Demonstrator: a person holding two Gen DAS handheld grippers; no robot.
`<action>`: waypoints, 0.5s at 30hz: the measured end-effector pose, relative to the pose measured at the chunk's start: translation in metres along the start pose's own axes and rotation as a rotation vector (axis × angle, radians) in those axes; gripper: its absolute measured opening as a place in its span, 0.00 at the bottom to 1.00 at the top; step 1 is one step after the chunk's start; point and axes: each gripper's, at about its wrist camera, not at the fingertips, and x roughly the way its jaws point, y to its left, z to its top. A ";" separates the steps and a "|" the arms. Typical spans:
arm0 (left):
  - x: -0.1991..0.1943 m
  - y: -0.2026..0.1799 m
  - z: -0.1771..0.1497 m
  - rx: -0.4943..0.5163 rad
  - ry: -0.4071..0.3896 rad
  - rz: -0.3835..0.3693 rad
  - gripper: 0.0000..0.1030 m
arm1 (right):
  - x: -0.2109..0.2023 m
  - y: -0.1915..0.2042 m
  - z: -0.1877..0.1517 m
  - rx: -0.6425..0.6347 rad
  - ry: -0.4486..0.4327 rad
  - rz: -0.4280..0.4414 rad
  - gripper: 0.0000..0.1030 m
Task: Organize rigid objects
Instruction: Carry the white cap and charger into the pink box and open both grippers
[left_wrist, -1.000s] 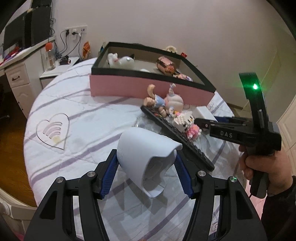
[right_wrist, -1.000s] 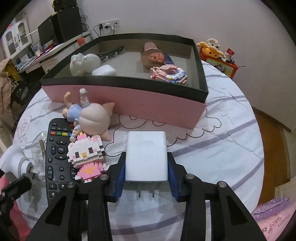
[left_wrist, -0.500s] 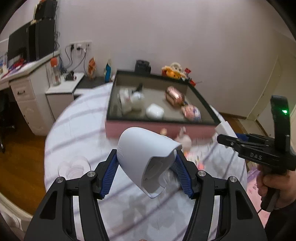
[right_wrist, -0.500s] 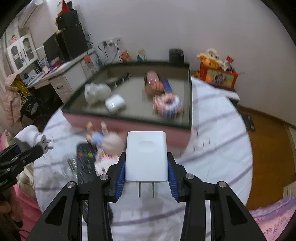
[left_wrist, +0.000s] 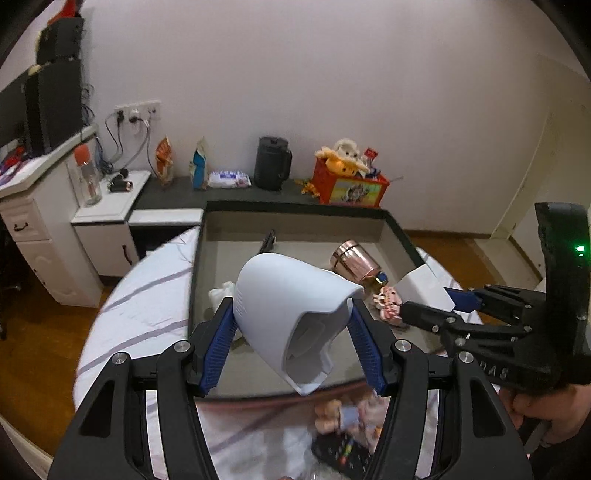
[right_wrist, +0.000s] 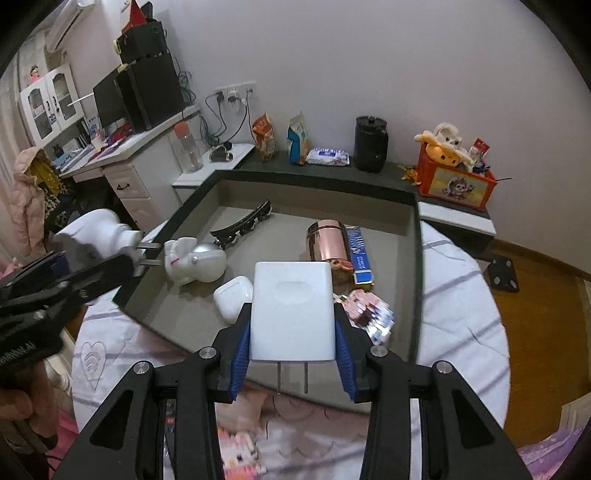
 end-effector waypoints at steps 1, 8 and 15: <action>0.008 -0.001 0.000 0.002 0.014 -0.002 0.60 | 0.006 -0.001 0.001 0.001 0.011 0.000 0.39; 0.047 -0.008 -0.007 0.001 0.095 0.016 0.60 | 0.036 -0.010 -0.004 0.021 0.078 -0.011 0.40; 0.049 -0.014 -0.010 0.025 0.108 0.092 0.82 | 0.045 -0.012 -0.010 0.013 0.093 -0.040 0.45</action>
